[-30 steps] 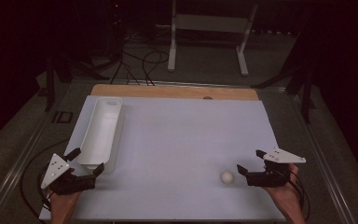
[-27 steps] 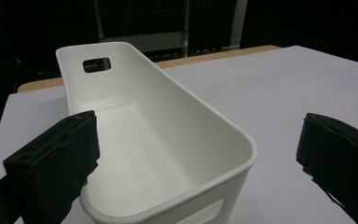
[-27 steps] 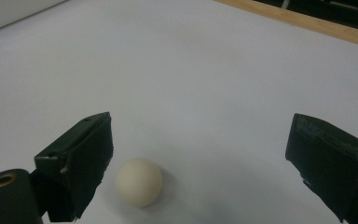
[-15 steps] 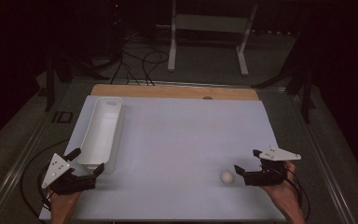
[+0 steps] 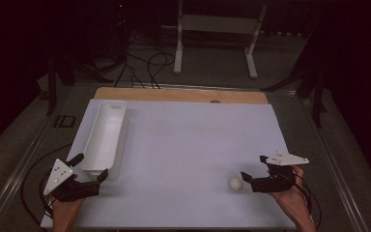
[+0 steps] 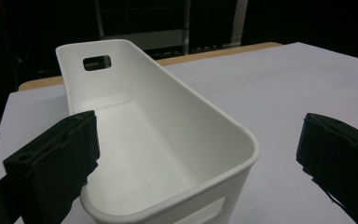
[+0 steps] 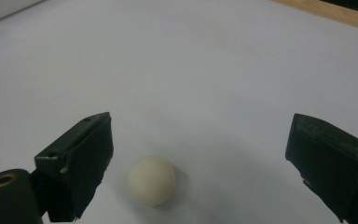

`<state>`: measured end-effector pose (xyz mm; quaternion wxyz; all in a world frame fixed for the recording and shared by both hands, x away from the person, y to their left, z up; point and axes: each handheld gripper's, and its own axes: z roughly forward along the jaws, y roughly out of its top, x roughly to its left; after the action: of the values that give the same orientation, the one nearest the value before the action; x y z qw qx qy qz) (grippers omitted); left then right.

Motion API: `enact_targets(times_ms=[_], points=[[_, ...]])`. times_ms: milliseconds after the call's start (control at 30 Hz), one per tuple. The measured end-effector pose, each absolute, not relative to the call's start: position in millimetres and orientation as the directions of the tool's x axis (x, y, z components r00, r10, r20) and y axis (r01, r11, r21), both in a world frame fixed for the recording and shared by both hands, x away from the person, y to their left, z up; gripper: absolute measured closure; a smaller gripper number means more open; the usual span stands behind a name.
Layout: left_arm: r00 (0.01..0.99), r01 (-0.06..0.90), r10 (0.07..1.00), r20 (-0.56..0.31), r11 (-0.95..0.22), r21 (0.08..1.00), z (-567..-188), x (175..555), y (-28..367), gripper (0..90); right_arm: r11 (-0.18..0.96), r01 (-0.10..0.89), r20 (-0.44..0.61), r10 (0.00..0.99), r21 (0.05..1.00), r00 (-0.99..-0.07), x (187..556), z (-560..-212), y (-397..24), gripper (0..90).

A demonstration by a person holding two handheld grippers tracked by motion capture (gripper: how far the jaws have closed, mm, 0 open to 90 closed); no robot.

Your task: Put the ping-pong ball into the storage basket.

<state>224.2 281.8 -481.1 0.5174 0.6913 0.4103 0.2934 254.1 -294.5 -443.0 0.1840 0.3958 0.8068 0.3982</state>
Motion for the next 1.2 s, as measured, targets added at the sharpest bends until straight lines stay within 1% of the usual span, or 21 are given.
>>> enact_targets(times_ms=[1200], points=[[0.489, 0.267, 0.872, -0.014, -0.134, 0.954, -481, 224, 282, 0.0, 0.449, 0.521, 0.006, 0.754, 0.726, -0.657, 260, -454, -281, 7.1]])
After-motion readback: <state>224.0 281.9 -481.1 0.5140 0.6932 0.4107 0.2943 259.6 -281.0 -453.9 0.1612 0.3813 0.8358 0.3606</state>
